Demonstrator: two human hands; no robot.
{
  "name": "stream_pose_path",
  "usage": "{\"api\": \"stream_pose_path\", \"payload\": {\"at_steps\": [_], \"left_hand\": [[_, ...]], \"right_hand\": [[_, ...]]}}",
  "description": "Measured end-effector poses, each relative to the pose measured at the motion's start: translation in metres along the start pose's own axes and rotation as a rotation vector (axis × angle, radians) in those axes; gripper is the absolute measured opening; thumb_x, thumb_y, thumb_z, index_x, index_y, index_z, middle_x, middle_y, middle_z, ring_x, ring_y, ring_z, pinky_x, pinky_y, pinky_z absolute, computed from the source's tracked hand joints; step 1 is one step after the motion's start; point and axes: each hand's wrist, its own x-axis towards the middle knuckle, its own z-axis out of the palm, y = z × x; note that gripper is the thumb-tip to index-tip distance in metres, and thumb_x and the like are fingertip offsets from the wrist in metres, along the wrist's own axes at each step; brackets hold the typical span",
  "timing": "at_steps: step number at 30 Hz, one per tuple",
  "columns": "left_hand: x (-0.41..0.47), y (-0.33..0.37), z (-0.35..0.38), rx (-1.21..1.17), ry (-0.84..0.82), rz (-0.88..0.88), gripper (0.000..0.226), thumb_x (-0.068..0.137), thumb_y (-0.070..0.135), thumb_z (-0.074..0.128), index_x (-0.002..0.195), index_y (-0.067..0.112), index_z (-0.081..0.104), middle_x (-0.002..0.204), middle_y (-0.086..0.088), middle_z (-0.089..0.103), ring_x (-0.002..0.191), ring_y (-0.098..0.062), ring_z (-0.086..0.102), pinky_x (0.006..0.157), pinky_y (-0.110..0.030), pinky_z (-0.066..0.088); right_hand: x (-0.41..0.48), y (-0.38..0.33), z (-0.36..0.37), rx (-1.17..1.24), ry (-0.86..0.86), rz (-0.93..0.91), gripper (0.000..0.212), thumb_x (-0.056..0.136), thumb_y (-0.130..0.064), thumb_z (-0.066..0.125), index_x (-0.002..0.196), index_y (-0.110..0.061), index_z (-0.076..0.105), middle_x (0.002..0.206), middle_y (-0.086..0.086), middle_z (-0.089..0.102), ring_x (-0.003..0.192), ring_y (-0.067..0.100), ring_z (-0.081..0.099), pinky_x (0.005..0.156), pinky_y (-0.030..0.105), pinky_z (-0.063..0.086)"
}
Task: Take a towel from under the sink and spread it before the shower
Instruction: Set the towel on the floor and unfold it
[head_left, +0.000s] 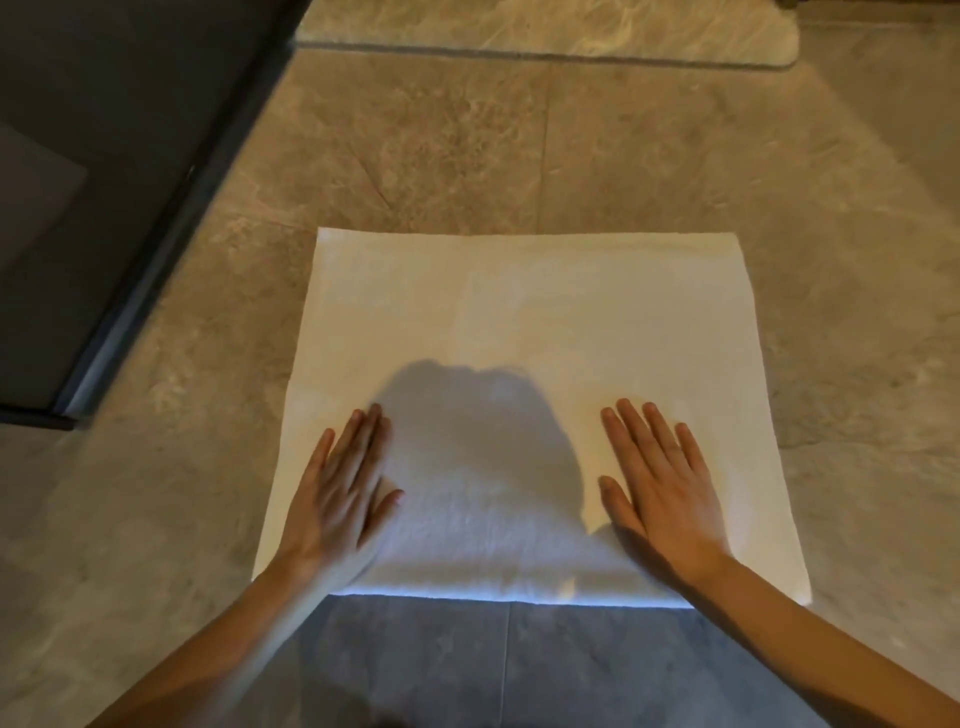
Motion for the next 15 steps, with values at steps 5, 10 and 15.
{"api": "stream_pose_path", "payload": {"at_steps": [5,10,15], "left_hand": [[0.005,0.073,0.012,-0.046,-0.012,0.226,0.064,0.102,0.045,0.024,0.152,0.006,0.019,0.161,-0.012,0.015,0.149,-0.026,0.012,0.120,-0.045,0.011],[0.005,0.079,0.026,0.003,-0.060,0.266,0.064,0.101,0.045,0.029,0.152,0.007,0.022,0.161,-0.011,0.016,0.149,-0.026,0.014,0.117,-0.048,0.020],[-0.022,0.021,0.028,0.001,0.030,0.123,0.066,0.099,0.047,0.030,0.151,0.006,0.025,0.160,-0.013,0.021,0.146,-0.028,0.023,0.117,-0.052,0.021]], "right_hand": [[-0.010,-0.057,0.004,0.187,0.142,-0.224,0.058,0.100,-0.036,0.038,0.151,-0.011,0.030,0.160,0.009,0.022,0.147,0.029,0.021,0.120,0.046,0.013],[-0.019,-0.048,0.013,0.152,0.082,-0.254,0.058,0.100,-0.039,0.037,0.153,-0.017,0.027,0.159,0.004,0.022,0.147,0.027,0.021,0.120,0.046,0.015],[-0.039,0.010,0.009,0.072,0.021,-0.041,0.062,0.100,-0.048,0.024,0.156,-0.025,0.012,0.163,-0.002,0.013,0.150,0.019,0.008,0.119,0.045,0.012]]}}
